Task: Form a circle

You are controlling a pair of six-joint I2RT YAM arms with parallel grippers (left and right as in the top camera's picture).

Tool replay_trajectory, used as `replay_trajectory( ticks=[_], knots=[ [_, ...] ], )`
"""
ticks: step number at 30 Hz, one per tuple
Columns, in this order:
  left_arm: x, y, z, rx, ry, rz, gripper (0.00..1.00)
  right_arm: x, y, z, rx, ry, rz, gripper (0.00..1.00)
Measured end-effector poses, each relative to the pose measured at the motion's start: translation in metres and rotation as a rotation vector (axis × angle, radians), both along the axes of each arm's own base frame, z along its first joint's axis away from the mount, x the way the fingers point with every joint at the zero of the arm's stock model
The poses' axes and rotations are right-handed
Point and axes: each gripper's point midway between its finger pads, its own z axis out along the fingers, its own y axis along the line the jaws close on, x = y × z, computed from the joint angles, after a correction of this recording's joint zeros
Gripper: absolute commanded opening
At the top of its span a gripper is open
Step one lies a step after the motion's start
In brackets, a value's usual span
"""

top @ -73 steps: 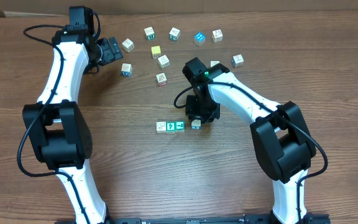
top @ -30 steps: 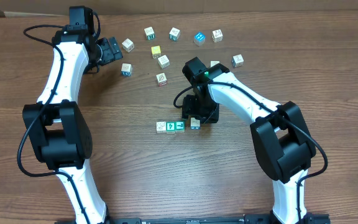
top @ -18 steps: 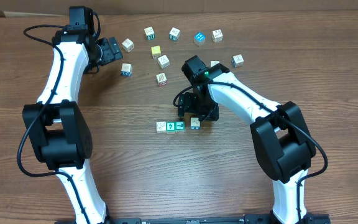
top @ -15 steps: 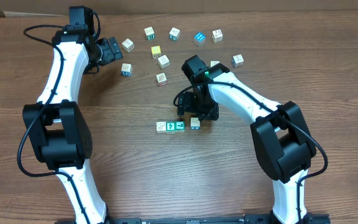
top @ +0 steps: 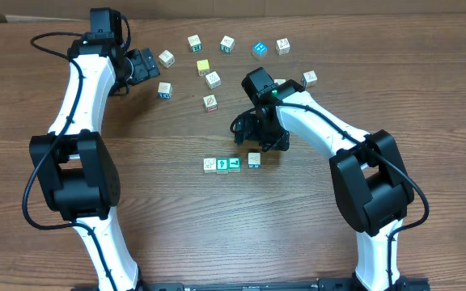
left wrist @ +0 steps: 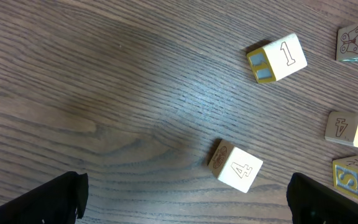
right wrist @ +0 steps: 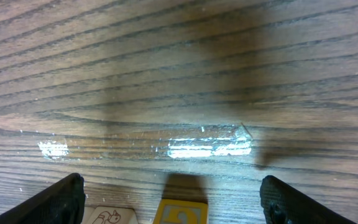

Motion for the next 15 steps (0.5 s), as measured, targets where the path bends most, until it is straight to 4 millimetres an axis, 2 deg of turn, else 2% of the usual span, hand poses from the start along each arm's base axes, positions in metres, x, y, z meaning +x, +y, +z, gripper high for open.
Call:
replay_trajectory(
  ticks=[15],
  knots=[
    [0.0000,0.0000,0.0000,0.000,0.000,0.000,1.00,0.0062,0.0022,0.0007,0.007,-0.026,-0.001,0.88]
  ],
)
